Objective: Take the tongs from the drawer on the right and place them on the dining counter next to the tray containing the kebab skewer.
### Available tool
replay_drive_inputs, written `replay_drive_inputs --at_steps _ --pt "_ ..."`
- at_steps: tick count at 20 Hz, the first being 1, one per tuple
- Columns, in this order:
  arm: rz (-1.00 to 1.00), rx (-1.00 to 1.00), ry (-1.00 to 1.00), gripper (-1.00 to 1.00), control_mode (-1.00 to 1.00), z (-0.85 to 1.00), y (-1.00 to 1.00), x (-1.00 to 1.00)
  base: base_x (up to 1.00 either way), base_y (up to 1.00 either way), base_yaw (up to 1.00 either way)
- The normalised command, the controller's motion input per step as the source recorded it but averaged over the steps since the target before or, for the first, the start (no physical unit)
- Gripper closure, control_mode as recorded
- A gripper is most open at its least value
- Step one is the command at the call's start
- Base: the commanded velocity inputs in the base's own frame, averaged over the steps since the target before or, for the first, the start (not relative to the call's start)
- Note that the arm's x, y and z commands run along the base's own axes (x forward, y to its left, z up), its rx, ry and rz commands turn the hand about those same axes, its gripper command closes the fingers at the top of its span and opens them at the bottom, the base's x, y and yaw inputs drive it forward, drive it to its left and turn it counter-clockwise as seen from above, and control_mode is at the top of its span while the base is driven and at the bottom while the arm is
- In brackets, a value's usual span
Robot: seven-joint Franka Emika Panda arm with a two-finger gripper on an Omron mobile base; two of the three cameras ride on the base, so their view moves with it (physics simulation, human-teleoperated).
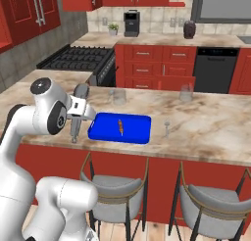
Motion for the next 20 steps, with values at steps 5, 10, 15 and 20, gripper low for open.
replay_drive_inputs --at_steps 5,10,15,20 --pt "0.00 0.00 0.00 1.00 1.00 0.00 0.00 0.00 0.82 0.22 0.00" --pt "0.01 0.00 0.46 1.00 -1.00 0.00 0.19 0.68 0.17 0.05 0.00" --pt "0.01 0.00 0.64 1.00 -1.00 -0.07 0.33 0.98 0.00 0.00 0.00" --pt "0.00 0.00 0.27 1.00 -1.00 -0.23 0.50 1.00 0.00 0.00 0.00"
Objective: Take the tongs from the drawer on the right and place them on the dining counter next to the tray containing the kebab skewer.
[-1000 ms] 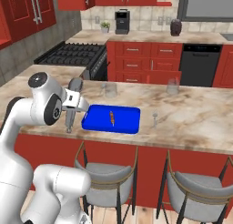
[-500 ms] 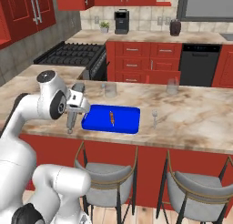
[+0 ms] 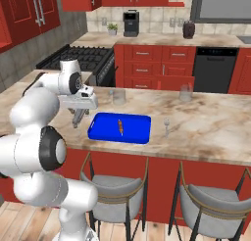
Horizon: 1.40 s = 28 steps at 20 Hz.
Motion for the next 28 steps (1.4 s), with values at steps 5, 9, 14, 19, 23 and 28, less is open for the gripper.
replay_drive_inputs --at_steps 5,9,14,19,23,28 --pt "0.00 0.00 0.10 1.00 -1.00 -0.40 0.48 0.92 0.00 0.00 0.00" --pt "0.00 0.00 0.01 1.00 -1.00 -0.59 0.32 0.79 0.00 0.00 0.00" --pt "0.00 0.00 0.00 1.00 -1.00 -0.69 0.23 0.66 0.00 0.00 0.00" --pt "0.00 0.00 0.00 1.00 -1.00 -0.37 0.10 0.47 0.00 0.00 0.00" --pt "0.00 0.00 0.00 1.00 -1.00 -0.26 0.08 0.29 0.00 0.00 0.00" --pt "-0.04 0.00 0.00 1.00 -1.00 -0.37 0.07 0.19 0.00 0.00 0.00"
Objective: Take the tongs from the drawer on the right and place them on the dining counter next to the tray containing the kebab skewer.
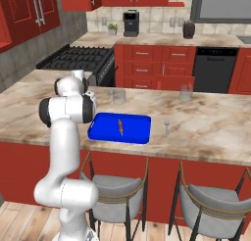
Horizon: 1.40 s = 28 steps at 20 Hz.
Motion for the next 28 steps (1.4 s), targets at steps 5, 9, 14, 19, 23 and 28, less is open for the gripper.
replay_drive_inputs --at_steps 5,9,14,19,23,28 --pt "-0.05 0.00 0.00 1.00 -1.00 -0.35 0.00 0.07 0.00 0.00 0.00" --pt "-0.05 0.00 0.00 1.00 -1.00 -0.24 0.00 0.00 0.00 0.00 0.00" --pt "-0.04 0.00 0.00 1.00 -1.00 -0.22 0.00 0.01 0.00 0.00 0.00" --pt "0.00 0.00 0.00 1.00 -1.00 -0.18 0.00 0.10 0.00 0.00 0.00" --pt "0.00 0.00 0.00 1.00 -1.00 -0.17 0.00 0.20 0.00 0.00 0.00" --pt "0.00 0.00 0.00 1.00 -1.00 -0.15 0.00 0.25 0.00 0.00 0.00"
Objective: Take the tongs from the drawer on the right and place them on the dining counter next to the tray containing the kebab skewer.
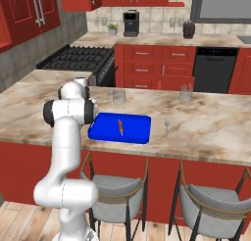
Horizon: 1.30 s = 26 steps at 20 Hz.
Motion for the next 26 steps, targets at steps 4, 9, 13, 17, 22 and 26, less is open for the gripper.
replay_drive_inputs --at_steps 4,9,13,17,22,26 --pt "0.00 0.00 0.00 -1.00 -1.00 -0.18 0.00 0.16 0.00 0.00 0.00" --pt "0.00 0.00 0.00 -1.00 -1.00 -0.03 0.00 0.01 0.00 0.00 0.00" --pt "0.00 0.00 0.00 -1.00 -1.00 0.09 0.00 0.00 0.00 0.00 0.00" --pt "0.00 0.00 0.01 -1.00 -1.00 0.30 0.00 -0.07 0.00 0.00 0.00" --pt "0.00 0.00 0.02 -1.00 -1.00 0.56 -0.04 -0.16 0.00 0.00 0.00" --pt "0.00 0.00 0.00 -1.00 -1.00 0.69 -0.15 -0.44 0.00 0.00 0.00"
